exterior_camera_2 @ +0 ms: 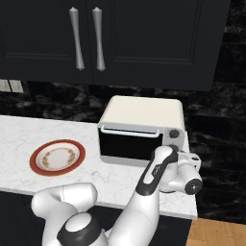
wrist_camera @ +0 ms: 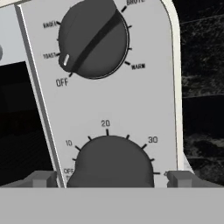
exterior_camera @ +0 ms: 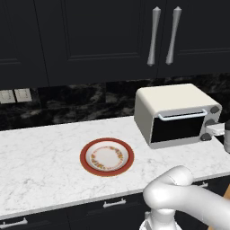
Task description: Pick up the kebab skewer and baguette bread, and place them inside the toaster oven. Close the toaster oven door and start by setting the timer.
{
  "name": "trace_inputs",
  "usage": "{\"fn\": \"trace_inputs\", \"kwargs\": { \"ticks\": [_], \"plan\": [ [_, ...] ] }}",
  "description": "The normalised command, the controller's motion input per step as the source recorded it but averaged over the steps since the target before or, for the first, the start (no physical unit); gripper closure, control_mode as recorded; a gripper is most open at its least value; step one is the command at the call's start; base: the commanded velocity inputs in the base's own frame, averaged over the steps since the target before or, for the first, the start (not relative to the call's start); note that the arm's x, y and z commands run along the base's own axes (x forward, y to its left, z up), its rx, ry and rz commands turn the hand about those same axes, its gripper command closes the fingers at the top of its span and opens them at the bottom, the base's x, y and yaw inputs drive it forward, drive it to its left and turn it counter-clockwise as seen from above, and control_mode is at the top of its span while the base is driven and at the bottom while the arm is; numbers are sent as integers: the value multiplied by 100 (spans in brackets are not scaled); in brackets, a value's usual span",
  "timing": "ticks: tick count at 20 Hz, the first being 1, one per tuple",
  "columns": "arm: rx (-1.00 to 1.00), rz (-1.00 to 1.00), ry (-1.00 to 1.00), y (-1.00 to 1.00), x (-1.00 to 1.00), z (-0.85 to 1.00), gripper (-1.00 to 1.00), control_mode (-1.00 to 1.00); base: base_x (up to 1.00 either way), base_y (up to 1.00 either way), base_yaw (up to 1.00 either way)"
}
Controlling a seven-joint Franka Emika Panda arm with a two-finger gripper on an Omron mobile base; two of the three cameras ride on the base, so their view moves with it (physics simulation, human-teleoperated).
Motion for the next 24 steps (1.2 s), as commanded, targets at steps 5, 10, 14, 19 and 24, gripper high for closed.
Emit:
{"fn": "trace_inputs", "kwargs": {
  "ticks": [5,10,14,19,24],
  "plan": [
    [0,0,0,4,10,0,-100,-100,0,0,0],
    [0,0,0,0,2,0,-100,-100,0,0,0],
    [0,0,0,0,0,0,-100,-100,0,0,0],
    [0,0,0,0,0,0,100,-100,0,0,0],
    [0,0,0,0,0,0,100,-100,0,0,0]
  ]
}}
